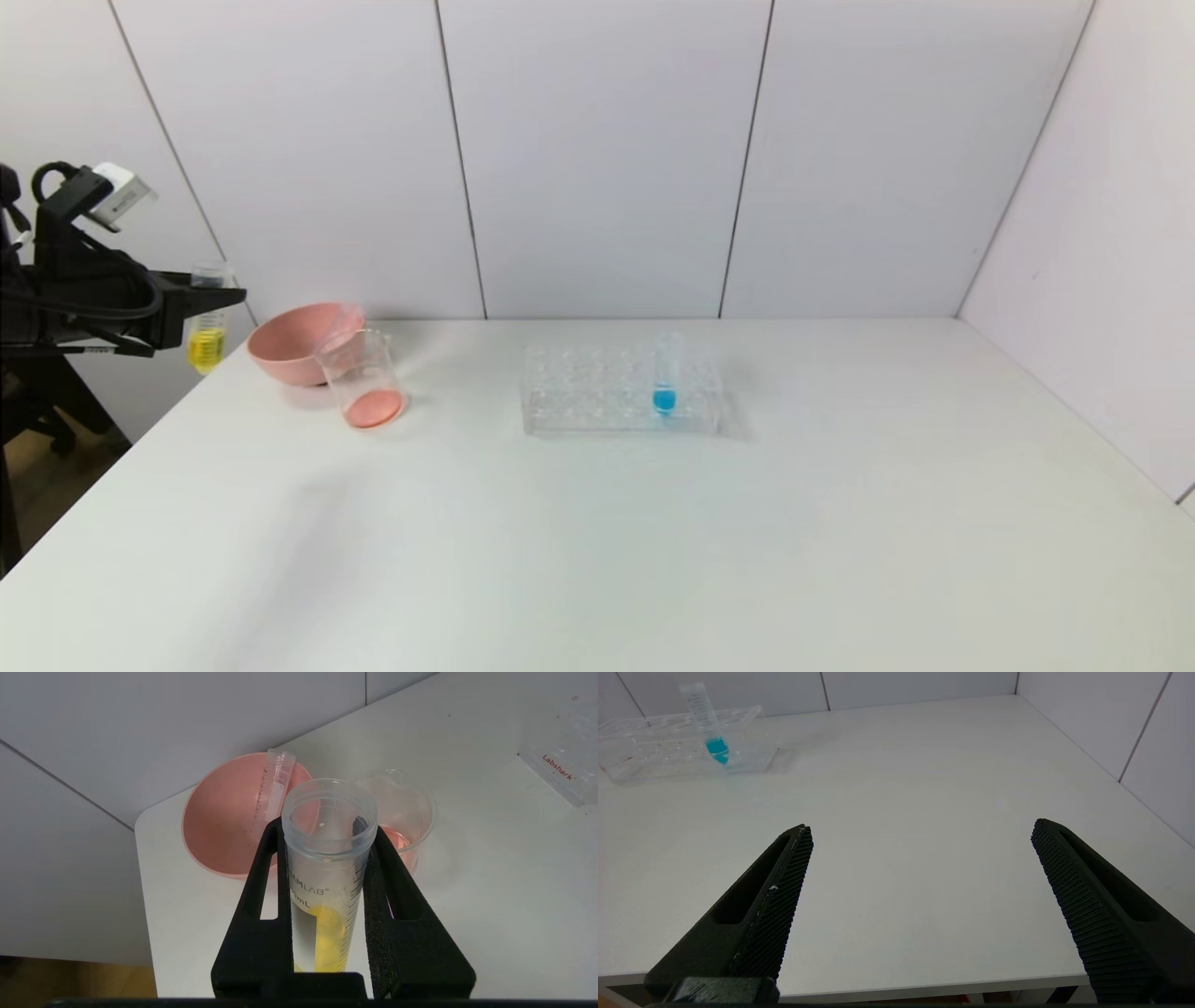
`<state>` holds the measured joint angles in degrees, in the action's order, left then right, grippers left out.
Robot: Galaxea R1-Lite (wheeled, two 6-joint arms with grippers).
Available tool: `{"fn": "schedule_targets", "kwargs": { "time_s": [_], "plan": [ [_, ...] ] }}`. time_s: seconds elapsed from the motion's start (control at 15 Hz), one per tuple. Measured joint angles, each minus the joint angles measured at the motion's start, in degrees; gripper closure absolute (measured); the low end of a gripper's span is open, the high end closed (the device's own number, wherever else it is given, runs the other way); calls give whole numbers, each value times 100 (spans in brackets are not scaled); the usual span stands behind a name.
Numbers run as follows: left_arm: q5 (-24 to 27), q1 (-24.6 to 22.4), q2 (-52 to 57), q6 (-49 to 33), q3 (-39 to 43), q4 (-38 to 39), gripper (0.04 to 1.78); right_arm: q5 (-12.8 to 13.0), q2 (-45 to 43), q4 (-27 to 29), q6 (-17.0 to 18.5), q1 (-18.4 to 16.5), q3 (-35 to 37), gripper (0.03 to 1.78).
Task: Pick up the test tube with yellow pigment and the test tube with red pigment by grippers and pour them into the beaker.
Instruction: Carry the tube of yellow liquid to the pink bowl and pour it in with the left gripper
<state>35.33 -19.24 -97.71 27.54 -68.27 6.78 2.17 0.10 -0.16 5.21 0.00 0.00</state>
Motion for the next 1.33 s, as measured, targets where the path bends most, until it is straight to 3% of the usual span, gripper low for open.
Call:
{"fn": "schedule_targets", "kwargs": {
  "time_s": [0.13, 0.47, 0.93, 1.13, 1.33],
  "plan": [
    [-195, 207, -286, 355, -614, -862, 138, -2, 0, 2, 2, 0, 0, 10],
    [-355, 636, -861, 857, -1734, -2000, 138, -2, 1, 0, 0, 0, 0, 10],
    [-1093, 974, -1403, 1468, -3661, -4512, 138, -2, 1, 0, 0, 0, 0, 10],
    [-1307, 1018, -1665, 1705, -4331, -5248, 138, -2, 1, 0, 0, 0, 0, 10],
    [-1764, 1108, -1910, 2114, -4592, -5427, 138, -2, 0, 0, 2, 0, 0, 10]
  ]
}}
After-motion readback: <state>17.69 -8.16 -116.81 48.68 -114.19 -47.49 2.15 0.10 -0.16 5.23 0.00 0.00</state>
